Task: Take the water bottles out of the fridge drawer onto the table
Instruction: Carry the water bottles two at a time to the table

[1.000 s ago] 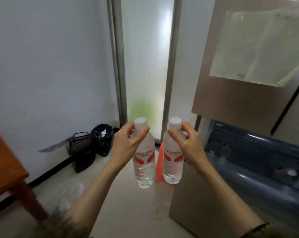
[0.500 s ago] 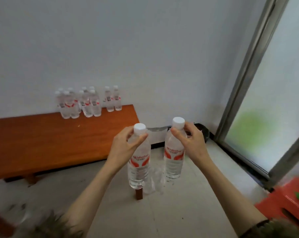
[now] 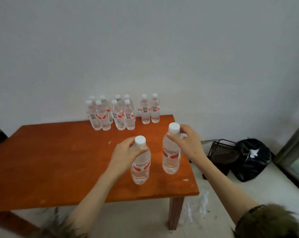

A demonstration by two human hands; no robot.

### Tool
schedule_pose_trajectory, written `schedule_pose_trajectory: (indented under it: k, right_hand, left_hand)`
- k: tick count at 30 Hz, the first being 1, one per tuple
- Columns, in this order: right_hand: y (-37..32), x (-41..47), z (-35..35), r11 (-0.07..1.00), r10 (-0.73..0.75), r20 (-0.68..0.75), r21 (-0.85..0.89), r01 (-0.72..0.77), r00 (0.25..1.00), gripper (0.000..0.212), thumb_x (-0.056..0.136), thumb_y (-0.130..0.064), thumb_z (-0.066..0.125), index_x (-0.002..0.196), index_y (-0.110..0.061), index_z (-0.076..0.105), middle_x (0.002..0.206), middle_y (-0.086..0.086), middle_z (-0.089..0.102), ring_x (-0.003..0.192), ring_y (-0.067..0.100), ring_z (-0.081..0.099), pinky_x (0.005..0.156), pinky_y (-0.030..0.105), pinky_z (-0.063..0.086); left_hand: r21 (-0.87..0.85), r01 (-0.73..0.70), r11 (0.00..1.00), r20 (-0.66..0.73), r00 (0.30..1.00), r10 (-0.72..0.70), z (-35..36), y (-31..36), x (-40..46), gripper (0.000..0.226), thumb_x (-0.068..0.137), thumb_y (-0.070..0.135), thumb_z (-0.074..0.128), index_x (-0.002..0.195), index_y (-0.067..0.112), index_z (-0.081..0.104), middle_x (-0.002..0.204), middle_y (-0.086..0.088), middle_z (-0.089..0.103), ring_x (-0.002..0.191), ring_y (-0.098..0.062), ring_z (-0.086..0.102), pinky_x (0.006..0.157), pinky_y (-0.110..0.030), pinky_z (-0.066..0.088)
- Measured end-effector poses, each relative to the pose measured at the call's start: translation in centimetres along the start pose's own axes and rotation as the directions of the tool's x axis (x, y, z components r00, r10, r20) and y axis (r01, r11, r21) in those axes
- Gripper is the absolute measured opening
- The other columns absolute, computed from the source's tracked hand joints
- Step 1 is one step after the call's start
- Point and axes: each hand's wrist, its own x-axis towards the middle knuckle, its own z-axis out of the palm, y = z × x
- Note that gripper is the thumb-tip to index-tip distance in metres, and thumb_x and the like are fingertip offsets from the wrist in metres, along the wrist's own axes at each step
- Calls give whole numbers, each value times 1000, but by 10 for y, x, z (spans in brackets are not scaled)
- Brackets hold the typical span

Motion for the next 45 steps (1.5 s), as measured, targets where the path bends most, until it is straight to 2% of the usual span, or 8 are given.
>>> schedule_pose_trajectory:
  k: [7,12,18,22,26,35,42,45]
  right_hand:
    - [38,121,71,987,100,-5,-130,-100,995,44,80,-36,67,118,-15,59,123,4,61,99,9,53,80,21,40]
    - [70,200,112,962,191,15,-200,-184,981,42,81,-34,67,117,-15,59,123,3,60,105,15,56,78,20,39]
    - [91,286,146,952,233,50,-217,-217,971,30,84,-29,65,108,-12,62,92,-5,57,71,-2,46,57,6,32]
    - [106,324,163,945,258,57,-222,-240,964,30,84,-27,65,110,-12,61,103,-1,61,82,4,49,60,5,32]
    - [123,348,176,943,279,51,-202,-264,959,37,84,-29,65,117,-15,59,118,2,61,92,5,49,70,12,35]
    - [146,361,191,940,294,75,-206,-274,953,37,85,-32,63,118,-17,58,126,2,57,107,9,50,84,21,36]
    - [143,359,190,939,311,140,-199,-281,940,40,87,-36,58,124,-20,52,131,1,52,115,11,49,88,21,38]
    - [130,350,185,951,295,156,-145,-274,943,40,89,-33,58,127,-23,49,130,0,55,118,14,52,83,12,39]
  left_hand:
    - [49,70,996,83,994,-74,11,-64,130,38,82,38,62,114,19,53,111,3,61,105,-15,56,91,-39,47]
    - [-12,95,995,144,985,-92,31,-106,224,45,82,32,65,121,18,49,118,4,58,109,-9,50,91,-28,39]
    - [-8,106,994,155,982,-103,46,-133,323,45,81,29,67,120,16,48,110,11,51,104,-6,46,86,-25,34]
    - [-16,109,994,175,979,-105,58,-147,368,43,80,31,67,116,17,48,113,5,56,102,-9,50,85,-26,39]
    - [-15,104,995,194,976,-99,68,-150,396,43,81,27,67,117,14,48,114,2,56,101,-9,49,85,-24,38]
    - [27,58,998,170,983,-61,80,-155,422,45,82,28,66,120,10,50,122,-6,52,112,-19,49,89,-25,34]
    - [30,39,999,185,982,-44,79,-159,413,49,84,34,63,126,13,48,127,-3,51,118,-16,47,92,-22,32]
    - [64,41,997,197,979,-53,76,-153,409,53,84,31,64,130,13,44,133,-4,48,123,-19,45,100,-29,35]
